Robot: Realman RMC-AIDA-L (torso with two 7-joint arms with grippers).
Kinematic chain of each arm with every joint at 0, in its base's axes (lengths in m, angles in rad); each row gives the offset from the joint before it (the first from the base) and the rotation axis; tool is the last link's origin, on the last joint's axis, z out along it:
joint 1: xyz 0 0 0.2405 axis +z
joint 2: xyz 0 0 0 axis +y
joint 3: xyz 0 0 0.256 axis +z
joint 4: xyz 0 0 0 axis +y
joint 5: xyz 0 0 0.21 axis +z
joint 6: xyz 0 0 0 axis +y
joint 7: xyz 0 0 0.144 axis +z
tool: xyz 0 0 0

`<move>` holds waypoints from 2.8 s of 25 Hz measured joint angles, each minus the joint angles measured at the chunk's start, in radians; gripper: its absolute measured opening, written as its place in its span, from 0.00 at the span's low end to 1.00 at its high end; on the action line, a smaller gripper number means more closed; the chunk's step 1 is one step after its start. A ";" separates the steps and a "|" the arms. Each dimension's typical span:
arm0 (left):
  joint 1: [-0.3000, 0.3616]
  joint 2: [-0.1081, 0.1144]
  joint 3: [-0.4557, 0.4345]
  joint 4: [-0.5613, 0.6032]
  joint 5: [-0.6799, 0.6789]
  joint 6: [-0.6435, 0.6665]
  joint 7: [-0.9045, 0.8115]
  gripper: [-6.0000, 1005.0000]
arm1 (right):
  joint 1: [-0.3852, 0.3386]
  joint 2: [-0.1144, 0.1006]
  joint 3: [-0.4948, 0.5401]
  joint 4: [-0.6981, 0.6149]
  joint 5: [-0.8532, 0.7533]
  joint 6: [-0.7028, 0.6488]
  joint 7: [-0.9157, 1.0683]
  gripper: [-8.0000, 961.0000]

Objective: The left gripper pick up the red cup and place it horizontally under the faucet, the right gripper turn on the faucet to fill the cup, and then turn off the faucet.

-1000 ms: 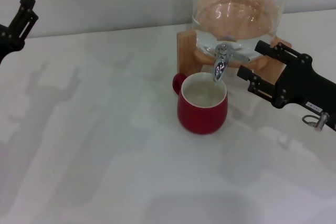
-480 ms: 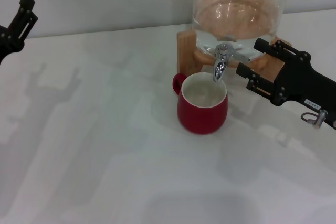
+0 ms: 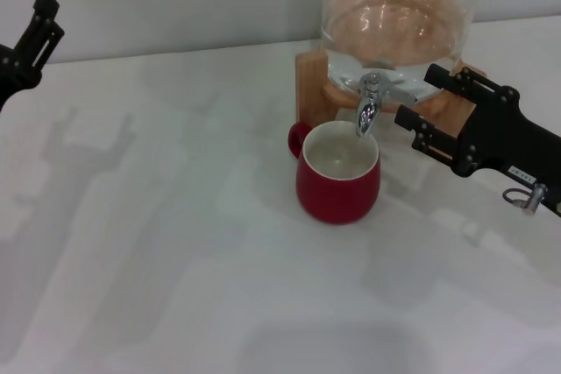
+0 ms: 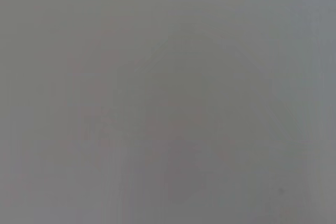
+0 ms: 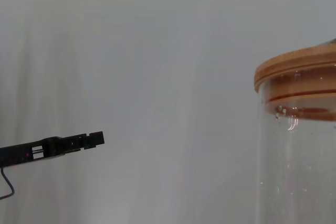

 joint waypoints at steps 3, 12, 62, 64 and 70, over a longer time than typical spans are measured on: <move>0.000 0.000 0.000 0.000 0.002 0.000 -0.004 0.89 | 0.000 0.000 0.000 -0.001 0.003 -0.004 0.000 0.70; 0.000 0.000 0.000 0.000 0.005 -0.001 -0.005 0.89 | -0.001 0.006 0.004 0.002 0.006 -0.025 -0.013 0.70; -0.003 0.001 0.014 -0.002 -0.001 -0.003 -0.005 0.89 | -0.014 0.019 0.103 -0.006 0.007 -0.050 -0.037 0.70; -0.004 0.001 0.013 -0.002 -0.001 -0.003 -0.005 0.89 | -0.018 0.019 0.103 -0.006 0.008 -0.047 -0.038 0.70; -0.008 0.002 0.005 0.003 -0.002 0.002 -0.005 0.89 | -0.047 0.019 0.103 -0.002 0.009 -0.023 -0.039 0.70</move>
